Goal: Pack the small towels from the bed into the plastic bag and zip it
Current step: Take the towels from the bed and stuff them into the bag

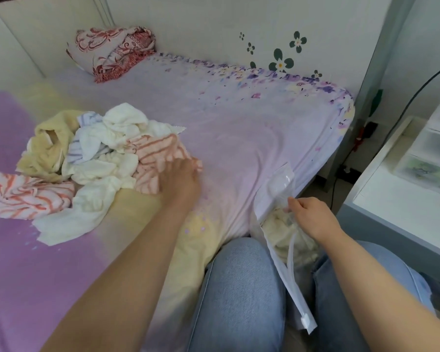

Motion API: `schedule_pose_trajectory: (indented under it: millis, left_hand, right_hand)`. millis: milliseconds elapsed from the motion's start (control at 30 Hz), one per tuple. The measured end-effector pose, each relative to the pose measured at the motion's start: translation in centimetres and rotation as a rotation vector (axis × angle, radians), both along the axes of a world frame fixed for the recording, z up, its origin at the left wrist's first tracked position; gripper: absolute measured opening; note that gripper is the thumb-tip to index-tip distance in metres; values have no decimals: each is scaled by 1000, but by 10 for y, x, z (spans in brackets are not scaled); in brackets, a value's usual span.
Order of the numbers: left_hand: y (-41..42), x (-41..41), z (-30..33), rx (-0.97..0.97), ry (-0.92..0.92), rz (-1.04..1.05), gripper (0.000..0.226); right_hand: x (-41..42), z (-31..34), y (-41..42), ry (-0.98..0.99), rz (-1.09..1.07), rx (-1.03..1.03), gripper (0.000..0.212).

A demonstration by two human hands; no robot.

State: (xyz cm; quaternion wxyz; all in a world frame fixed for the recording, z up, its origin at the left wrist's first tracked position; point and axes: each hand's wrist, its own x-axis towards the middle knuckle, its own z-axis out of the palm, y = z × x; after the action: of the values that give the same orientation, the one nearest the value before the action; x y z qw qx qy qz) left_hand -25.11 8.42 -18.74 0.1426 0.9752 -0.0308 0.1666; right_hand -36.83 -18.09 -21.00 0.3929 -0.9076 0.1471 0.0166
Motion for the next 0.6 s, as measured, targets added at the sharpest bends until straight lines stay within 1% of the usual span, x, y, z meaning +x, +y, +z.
schedule_pose_trajectory:
  millis: [67,100,133,200,233,300,333,367,400,433,467,500,567,600]
  left_hand:
    - [-33,-28,13,-172,24,-209,35]
    - [-49,-42,21,-269,69,-272,32]
    - [-63,-53,29,-319,129,-294,29]
    - [-85,-71,47,-370,195,-289,30]
    - [-91,-76,53,-472,228,-297,29]
    - [-95,-81,67,-811,297,-370,18]
    - [-91,-77,70,-919,257,-384,16]
    - [-85,-71,71,-914,159,-369,17]
    - [-77,-57,68,-774,39,-310,21]
    - [-65,-41,60,-563,-42,-210,27]
    - [-50,-25,50,-375,-36,-109,37]
    - [-36,-14,39,-257,63,-33,49]
    - [-17,-5,20,-206,307,3,74]
    - [-13,-3,12,-195,343,-33,80]
  right_hand:
    - [-1,0,-3,-9,-26,20,51]
    - [-2,0,-5,-14,-36,33,49]
    - [-4,1,-7,-23,-46,49,47]
    - [-7,0,-13,-48,-74,87,46]
    - [-8,0,-15,-58,-88,102,47]
    - [-10,-1,-20,-66,-110,120,46]
    - [-11,-1,-21,-69,-117,127,47]
    - [-13,-1,-22,-72,-123,133,48]
    - [-14,0,-23,-73,-127,137,49]
    - [-14,1,-23,-74,-127,139,50]
    - [-15,1,-23,-71,-125,140,50]
    - [-16,2,-23,-66,-118,139,50]
    - [-16,3,-22,-44,-102,132,50]
    - [-17,3,-21,-35,-94,125,51]
